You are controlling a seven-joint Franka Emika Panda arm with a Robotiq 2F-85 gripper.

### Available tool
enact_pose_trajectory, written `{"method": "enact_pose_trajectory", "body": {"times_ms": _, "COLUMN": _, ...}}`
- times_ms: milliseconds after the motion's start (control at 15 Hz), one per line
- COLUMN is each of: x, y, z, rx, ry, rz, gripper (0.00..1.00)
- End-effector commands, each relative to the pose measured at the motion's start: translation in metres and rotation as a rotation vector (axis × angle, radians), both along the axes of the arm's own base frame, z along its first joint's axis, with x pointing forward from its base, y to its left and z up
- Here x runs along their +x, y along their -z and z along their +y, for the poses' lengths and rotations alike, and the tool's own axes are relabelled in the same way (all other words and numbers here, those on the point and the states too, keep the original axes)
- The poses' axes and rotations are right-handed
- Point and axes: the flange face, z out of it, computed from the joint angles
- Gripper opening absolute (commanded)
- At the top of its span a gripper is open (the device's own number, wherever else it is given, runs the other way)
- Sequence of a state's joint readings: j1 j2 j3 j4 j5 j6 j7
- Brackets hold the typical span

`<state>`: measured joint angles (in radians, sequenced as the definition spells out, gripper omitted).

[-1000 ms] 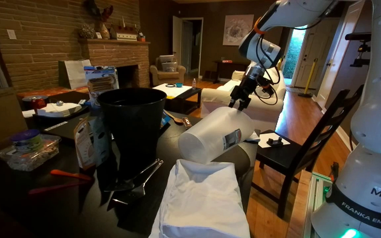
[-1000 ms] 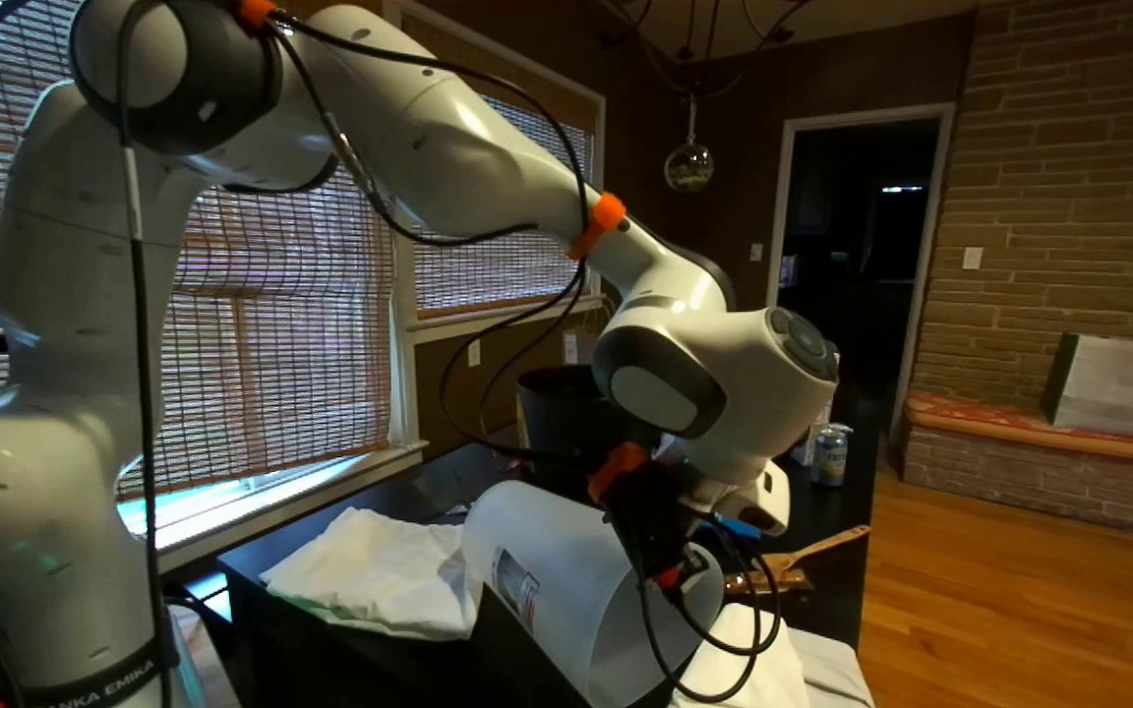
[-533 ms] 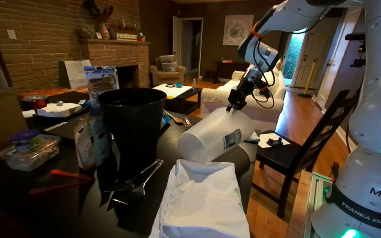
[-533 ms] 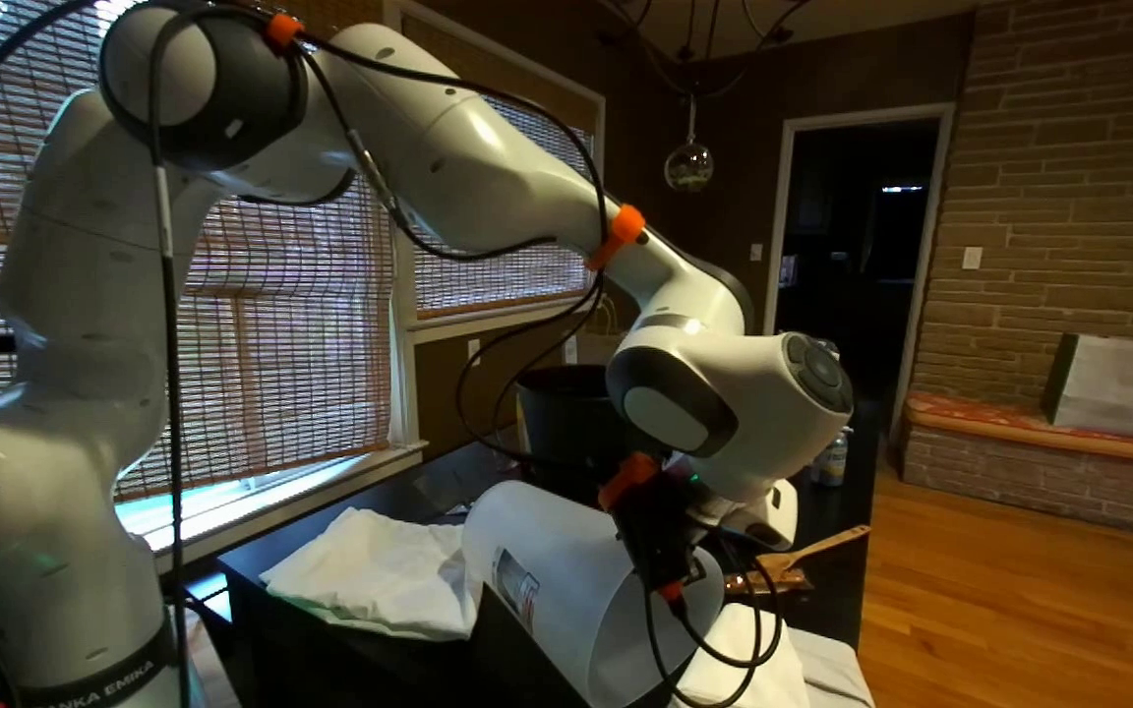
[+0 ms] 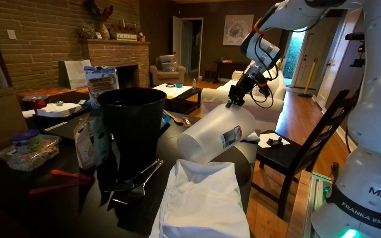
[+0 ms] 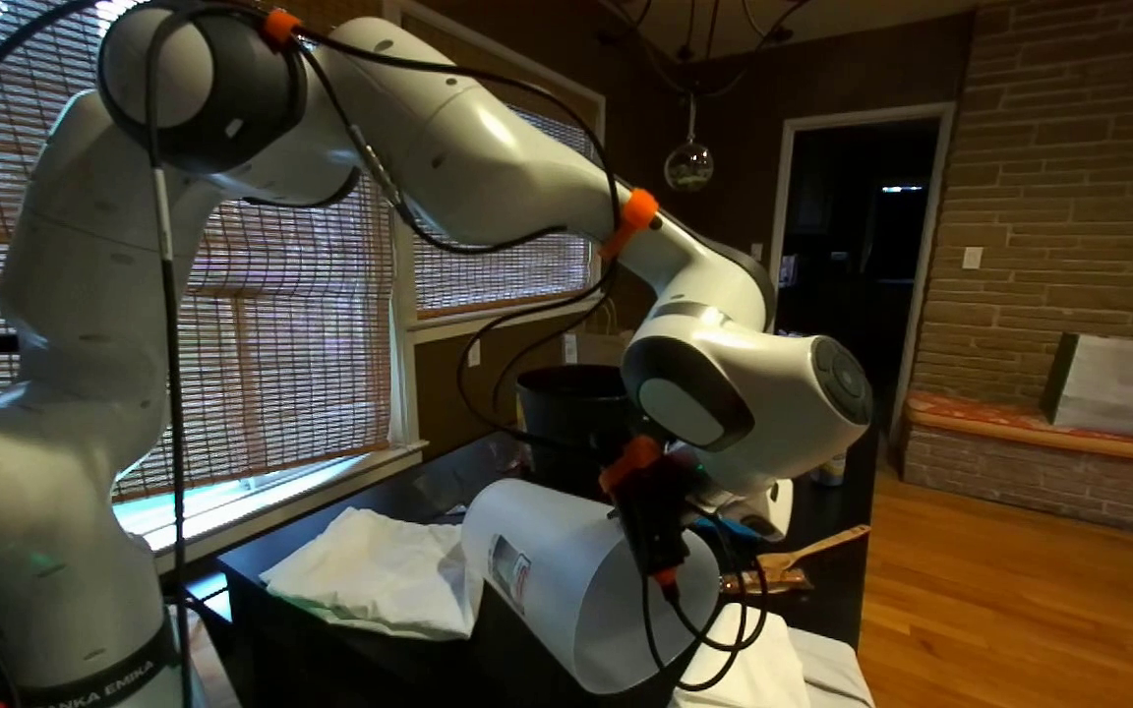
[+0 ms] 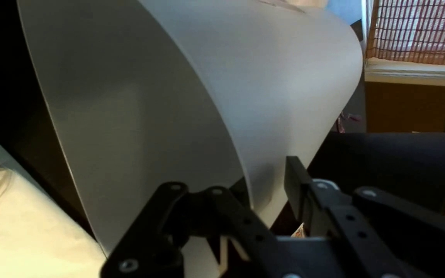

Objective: Put the white container upright

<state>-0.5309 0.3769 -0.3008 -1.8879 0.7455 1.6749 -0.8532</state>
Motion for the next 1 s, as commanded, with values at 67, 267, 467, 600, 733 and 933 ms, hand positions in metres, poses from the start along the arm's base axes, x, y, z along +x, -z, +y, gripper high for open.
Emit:
{"method": "enact_pose_trajectory", "body": {"times_ms": 67, "x": 0.009, "y": -0.021, "z": 0.005, "rx": -0.031, "ry": -0.027, "rz": -0.025, "gripper": 0.04}}
{"method": "enact_pose_trajectory", "body": {"times_ms": 267, "x": 0.016, "y": -0.040, "z": 0.017, "rx": -0.087, "ry": -0.063, "rz": -0.031, "gripper": 0.04}}
{"method": "enact_pose_trajectory", "body": {"times_ms": 467, "x": 0.024, "y": -0.060, "z": 0.032, "rx": -0.151, "ry": -0.107, "rz": -0.029, "gripper": 0.04}}
{"method": "enact_pose_trajectory", "body": {"times_ms": 600, "x": 0.029, "y": -0.074, "z": 0.040, "rx": -0.208, "ry": -0.133, "rz": -0.018, "gripper": 0.04}}
{"method": "enact_pose_trajectory", "body": {"times_ms": 733, "x": 0.034, "y": -0.091, "z": 0.049, "rx": -0.270, "ry": -0.154, "rz": -0.009, "gripper": 0.04}}
{"method": "enact_pose_trajectory", "body": {"times_ms": 933, "x": 0.037, "y": -0.112, "z": 0.061, "rx": -0.363, "ry": -0.196, "rz": 0.003, "gripper": 0.04}}
